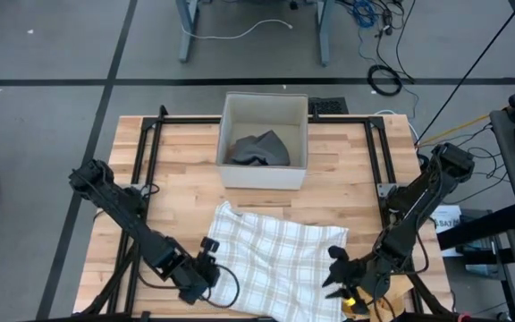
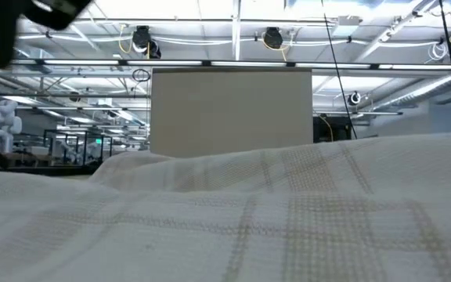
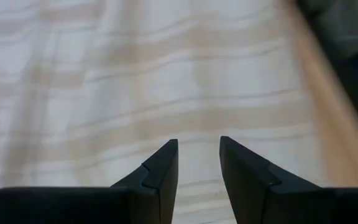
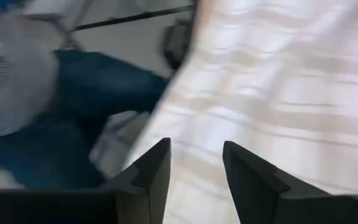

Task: Fold towel
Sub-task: Fold the white patterned towel

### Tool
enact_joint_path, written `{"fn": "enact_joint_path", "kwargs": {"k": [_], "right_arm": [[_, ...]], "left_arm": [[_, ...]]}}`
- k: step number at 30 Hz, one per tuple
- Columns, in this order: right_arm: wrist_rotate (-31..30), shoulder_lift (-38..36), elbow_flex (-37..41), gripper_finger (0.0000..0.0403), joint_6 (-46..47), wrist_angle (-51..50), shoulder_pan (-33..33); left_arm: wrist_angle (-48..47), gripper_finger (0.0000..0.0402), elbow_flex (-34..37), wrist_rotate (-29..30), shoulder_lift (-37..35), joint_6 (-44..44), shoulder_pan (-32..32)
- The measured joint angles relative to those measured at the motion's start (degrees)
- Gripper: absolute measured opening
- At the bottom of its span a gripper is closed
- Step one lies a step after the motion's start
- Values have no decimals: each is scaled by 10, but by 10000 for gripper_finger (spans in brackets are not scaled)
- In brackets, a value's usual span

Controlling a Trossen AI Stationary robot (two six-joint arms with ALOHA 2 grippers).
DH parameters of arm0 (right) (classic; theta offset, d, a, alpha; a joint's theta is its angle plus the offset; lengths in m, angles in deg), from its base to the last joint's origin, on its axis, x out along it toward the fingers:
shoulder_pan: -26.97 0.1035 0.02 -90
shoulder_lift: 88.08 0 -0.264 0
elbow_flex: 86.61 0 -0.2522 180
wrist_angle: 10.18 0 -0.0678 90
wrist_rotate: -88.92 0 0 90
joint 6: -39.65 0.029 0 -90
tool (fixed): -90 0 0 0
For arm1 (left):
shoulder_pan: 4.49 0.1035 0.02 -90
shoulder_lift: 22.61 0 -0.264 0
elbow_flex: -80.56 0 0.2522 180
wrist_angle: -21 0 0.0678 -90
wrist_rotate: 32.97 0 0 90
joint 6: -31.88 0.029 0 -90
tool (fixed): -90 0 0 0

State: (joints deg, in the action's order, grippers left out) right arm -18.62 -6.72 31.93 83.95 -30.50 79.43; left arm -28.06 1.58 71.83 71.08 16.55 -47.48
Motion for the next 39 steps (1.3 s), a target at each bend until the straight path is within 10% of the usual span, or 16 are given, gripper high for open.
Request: {"fn": "enact_joint_path", "kwargs": {"k": [11,39], "right_arm": [[-155,14,0,139,59,-121,-19],[-67,179,-3,139,-125,-152,-293]], "left_arm": [[138,124,155,-28,0,-7,61],[164,124,225,-32,-1,-37,107]]}}
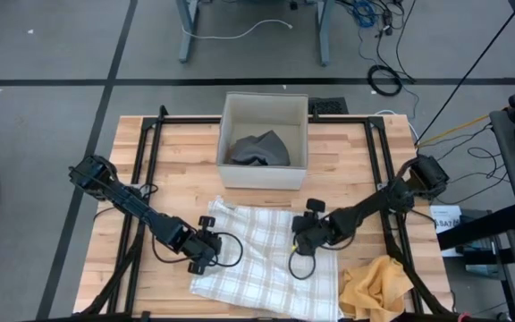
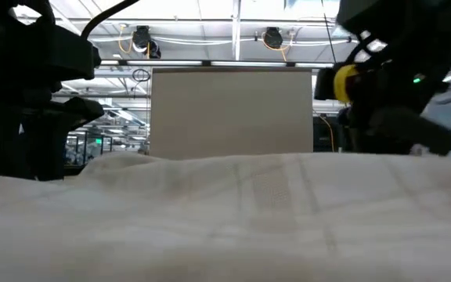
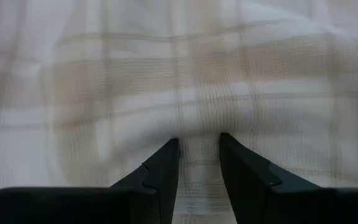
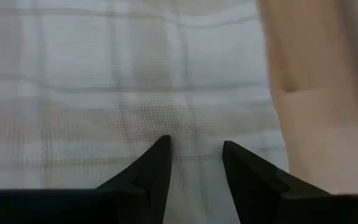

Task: Fold towel
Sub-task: Fold the white patterned towel

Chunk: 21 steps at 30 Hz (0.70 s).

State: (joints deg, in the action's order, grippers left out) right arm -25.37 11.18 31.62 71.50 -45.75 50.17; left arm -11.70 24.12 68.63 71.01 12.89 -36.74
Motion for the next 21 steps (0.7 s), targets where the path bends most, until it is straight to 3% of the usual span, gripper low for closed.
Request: {"fn": "enact_joint_path", "kwargs": {"k": [4,8,13,17,21], "right_arm": [[-43,-9,2,139,-14,-63,-34],[-47,-25,3,139,28,-152,-51],[-51,-61,-1,139,56,-167,-36],[-86,-88,-16,139,55,-108,-7],[-76,-95,-16,139,7,29,18]], "left_arm": [[-14,124,0,18,0,-10,0],[-65,124,0,69,0,-53,0],[-82,124,1,82,1,-63,1],[-70,124,-11,92,1,-47,0],[-65,124,-27,100,4,-43,0]]}}
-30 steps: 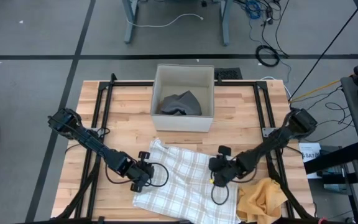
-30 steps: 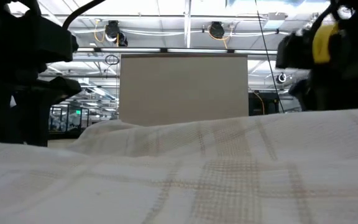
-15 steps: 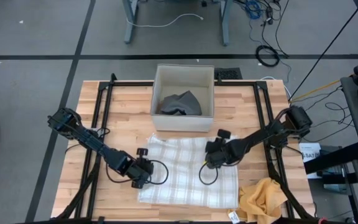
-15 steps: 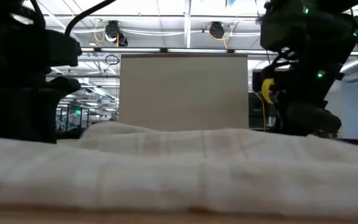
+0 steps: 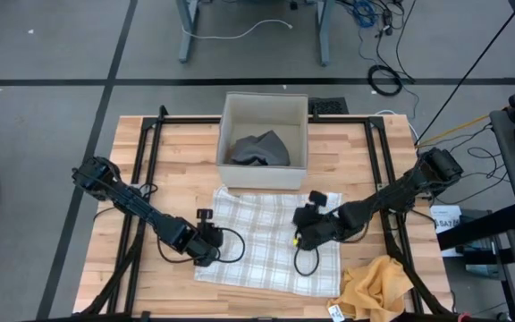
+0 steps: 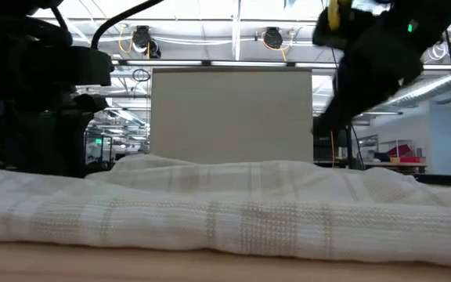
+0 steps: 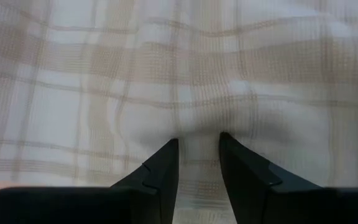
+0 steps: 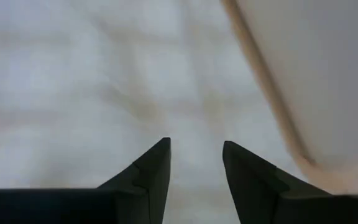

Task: Fold towel
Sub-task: Fold the white patterned towel

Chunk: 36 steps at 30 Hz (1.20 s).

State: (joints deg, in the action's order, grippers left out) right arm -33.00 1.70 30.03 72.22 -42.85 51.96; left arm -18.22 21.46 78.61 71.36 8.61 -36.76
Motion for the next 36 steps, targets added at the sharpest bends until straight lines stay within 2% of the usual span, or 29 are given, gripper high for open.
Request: {"fn": "enact_joint_path", "kwargs": {"k": [4,8,13,21,25,29,36], "right_arm": [[9,0,0,139,-24,107,25],[7,0,-1,139,-50,167,49],[7,0,-1,139,-82,190,75],[4,24,-1,139,-84,219,107],[5,58,-1,139,-83,238,112],[7,91,-1,139,-82,253,111],[8,114,-1,139,-64,247,111]], "left_arm": [[4,124,-8,-1,0,-10,0],[31,124,-12,1,0,-20,0],[78,124,-13,24,0,10,0],[153,124,-14,35,-1,72,0],[130,124,-14,44,-1,65,0],[81,124,-14,39,-2,10,0],[33,124,-14,-34,-2,-66,-1]]}}
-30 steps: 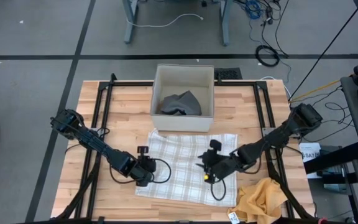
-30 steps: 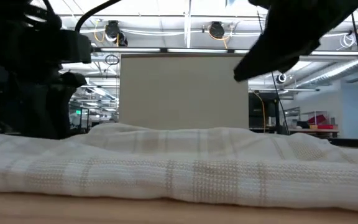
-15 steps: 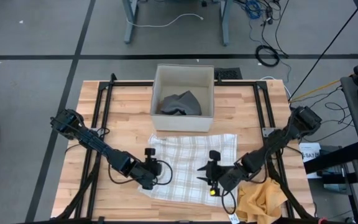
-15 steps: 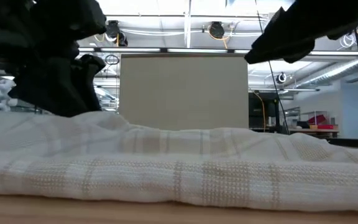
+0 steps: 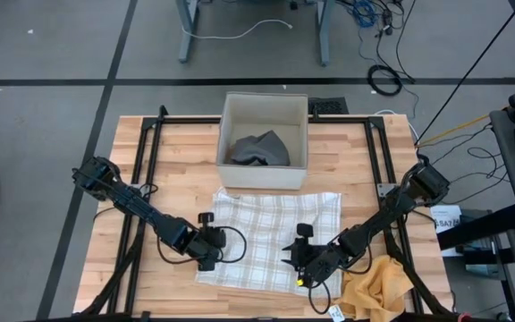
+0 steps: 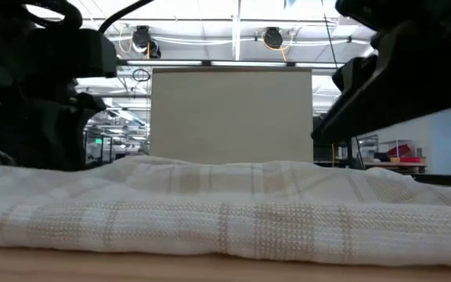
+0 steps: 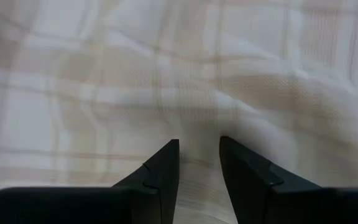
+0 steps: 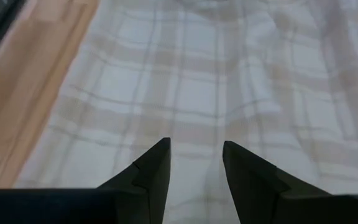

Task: Fold towel
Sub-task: Fold the white patterned towel

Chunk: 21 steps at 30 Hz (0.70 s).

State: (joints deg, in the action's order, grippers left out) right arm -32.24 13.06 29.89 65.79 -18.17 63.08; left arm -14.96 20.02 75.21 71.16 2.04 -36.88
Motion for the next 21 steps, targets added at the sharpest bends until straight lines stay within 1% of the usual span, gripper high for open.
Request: {"fn": "enact_joint_path", "kwargs": {"k": [4,10,15,21], "right_arm": [[8,0,0,139,29,-30,0],[25,0,0,139,95,-90,0],[45,0,0,139,128,-117,0],[55,0,0,139,153,-141,0]], "left_arm": [[-17,124,0,-19,0,-14,-6],[-41,124,0,-22,-1,-46,-8],[-46,124,-2,-23,-1,-54,-9],[-117,124,-31,-25,-1,-64,-10]]}}
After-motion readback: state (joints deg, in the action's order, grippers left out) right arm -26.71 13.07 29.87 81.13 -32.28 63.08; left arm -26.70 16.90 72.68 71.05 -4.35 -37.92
